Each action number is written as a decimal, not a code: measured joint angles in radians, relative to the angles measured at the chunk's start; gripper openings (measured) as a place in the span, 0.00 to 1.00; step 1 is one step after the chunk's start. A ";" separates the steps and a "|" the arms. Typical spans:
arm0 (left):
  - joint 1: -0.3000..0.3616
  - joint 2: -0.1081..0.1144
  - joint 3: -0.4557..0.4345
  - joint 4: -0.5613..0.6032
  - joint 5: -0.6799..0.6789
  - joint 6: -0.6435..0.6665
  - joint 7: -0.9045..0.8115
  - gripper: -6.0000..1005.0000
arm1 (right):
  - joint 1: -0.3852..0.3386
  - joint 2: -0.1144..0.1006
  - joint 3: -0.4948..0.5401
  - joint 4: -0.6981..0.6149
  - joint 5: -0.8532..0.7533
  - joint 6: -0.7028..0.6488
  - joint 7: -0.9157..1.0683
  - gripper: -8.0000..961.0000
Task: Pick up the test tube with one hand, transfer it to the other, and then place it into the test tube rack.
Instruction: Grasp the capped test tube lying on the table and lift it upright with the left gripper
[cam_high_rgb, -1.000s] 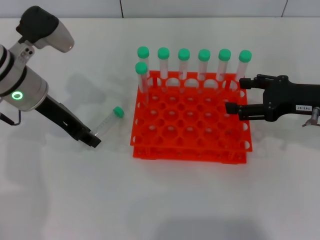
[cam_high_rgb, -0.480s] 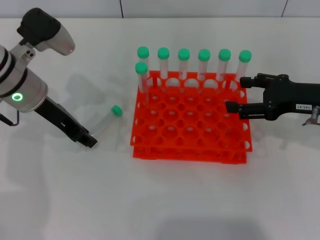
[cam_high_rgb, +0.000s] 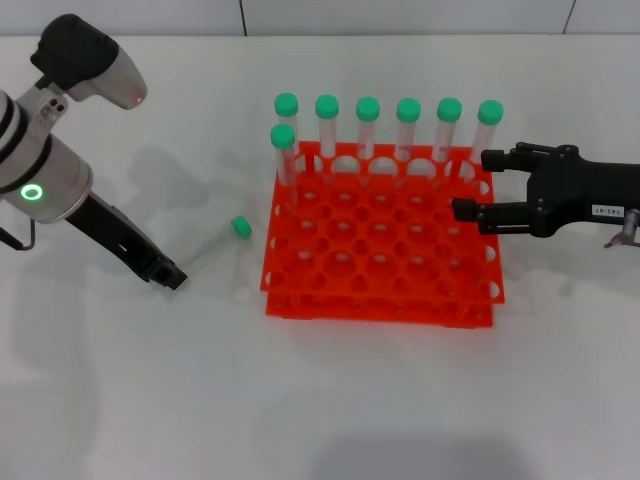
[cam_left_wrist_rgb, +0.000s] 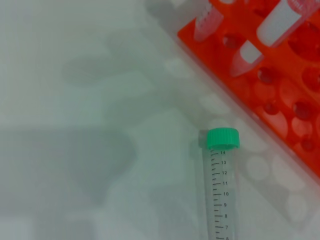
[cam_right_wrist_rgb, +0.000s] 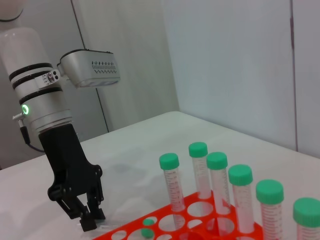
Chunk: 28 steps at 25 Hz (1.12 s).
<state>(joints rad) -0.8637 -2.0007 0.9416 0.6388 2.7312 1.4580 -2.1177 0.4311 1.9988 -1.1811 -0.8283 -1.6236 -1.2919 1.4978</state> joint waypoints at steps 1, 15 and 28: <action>0.000 0.000 0.000 0.000 0.000 0.000 0.000 0.35 | 0.000 0.000 0.000 0.000 0.000 0.001 0.000 0.89; 0.009 0.002 -0.020 0.010 -0.021 -0.024 -0.022 0.19 | -0.003 0.001 0.013 0.000 0.002 0.003 -0.004 0.88; 0.170 -0.002 -0.085 0.186 -0.215 -0.071 0.007 0.19 | 0.002 0.008 0.024 0.000 0.004 0.010 -0.014 0.88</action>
<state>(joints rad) -0.6935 -2.0031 0.8570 0.8244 2.5163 1.3868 -2.1103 0.4327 2.0066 -1.1573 -0.8283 -1.6198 -1.2817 1.4833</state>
